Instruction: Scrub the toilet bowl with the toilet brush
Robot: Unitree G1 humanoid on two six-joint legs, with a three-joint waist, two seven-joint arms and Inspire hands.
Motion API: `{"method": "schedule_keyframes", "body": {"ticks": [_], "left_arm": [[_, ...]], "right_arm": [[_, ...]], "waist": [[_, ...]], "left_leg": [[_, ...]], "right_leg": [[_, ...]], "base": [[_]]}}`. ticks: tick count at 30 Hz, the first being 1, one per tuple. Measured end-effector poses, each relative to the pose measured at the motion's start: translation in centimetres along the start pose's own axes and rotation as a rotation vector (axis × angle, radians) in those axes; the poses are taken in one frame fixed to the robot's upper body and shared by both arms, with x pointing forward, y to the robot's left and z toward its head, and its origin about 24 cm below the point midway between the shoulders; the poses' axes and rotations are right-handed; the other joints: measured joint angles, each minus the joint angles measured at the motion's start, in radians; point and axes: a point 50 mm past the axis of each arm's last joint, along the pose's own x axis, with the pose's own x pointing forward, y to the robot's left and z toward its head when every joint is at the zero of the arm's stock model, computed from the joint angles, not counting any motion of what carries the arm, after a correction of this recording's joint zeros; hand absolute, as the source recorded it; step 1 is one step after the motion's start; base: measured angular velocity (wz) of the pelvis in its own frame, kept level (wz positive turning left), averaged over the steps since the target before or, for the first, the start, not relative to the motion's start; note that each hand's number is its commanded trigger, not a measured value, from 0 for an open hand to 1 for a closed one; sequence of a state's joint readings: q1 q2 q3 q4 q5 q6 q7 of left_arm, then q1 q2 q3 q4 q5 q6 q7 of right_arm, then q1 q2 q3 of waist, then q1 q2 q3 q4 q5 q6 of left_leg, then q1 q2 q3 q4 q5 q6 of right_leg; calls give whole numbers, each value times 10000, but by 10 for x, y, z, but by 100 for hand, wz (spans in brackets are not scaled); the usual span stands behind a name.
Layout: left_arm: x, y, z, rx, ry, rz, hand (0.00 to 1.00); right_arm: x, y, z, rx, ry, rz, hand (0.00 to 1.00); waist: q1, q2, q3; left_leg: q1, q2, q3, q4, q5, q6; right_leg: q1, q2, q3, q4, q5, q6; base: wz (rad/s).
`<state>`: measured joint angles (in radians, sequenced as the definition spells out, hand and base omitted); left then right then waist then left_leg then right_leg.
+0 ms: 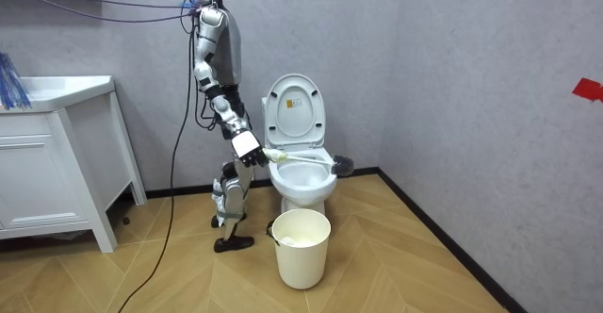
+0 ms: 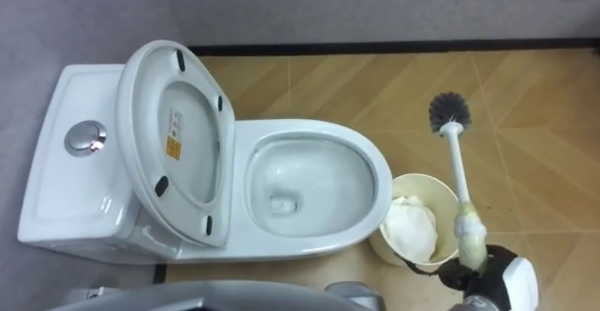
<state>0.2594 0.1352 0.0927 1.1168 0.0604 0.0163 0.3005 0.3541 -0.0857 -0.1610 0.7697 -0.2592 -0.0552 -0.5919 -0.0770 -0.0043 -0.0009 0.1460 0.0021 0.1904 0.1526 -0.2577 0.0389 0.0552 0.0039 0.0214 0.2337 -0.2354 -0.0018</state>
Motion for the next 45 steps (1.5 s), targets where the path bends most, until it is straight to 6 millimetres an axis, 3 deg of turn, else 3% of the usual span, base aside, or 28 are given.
{"method": "schedule_keyframes", "body": {"ticks": [1, 6, 19, 35, 45], "left_arm": [[0, 0, 0, 1, 2, 3, 0], [0, 0, 0, 204, -75, -33, 0], [2, 5, 3, 224, -117, 63, 0], [1, 1, -2, 254, 225, -324, 0], [-1, 3, -18, 866, 945, -360, 0]], "right_arm": [[0, 0, -1, -53, 12, 22, 0], [-4, 7, -10, -654, 250, 429, 0], [-4, 16, -23, -1151, 1196, 1011, 0], [-13, 9, -53, 885, 3614, 668, 0], [-23, 13, -74, 682, 4871, 1494, 0]], "waist": [[3, -12, 2], [12, -127, 9], [21, -180, 34], [-10, -123, 32], [-7, -128, 24]], "left_leg": [[-1, -1, 0, 0, 0, 0], [3, 1, 0, 1, 0, 0], [47, 18, -4, -2, 0, 0], [39, 42, -22, -28, -8, -11], [238, 52, -86, -17, -19, -18]], "right_leg": [[-2, 1, 4, -4, 1, -1], [24, 10, 15, -133, 37, -19], [149, 21, 6, -299, 95, -17], [144, 19, -244, -164, 115, -19], [363, 19, -286, -116, 118, -23]], "base": [[0], [0], [0], [0], [0]]}}
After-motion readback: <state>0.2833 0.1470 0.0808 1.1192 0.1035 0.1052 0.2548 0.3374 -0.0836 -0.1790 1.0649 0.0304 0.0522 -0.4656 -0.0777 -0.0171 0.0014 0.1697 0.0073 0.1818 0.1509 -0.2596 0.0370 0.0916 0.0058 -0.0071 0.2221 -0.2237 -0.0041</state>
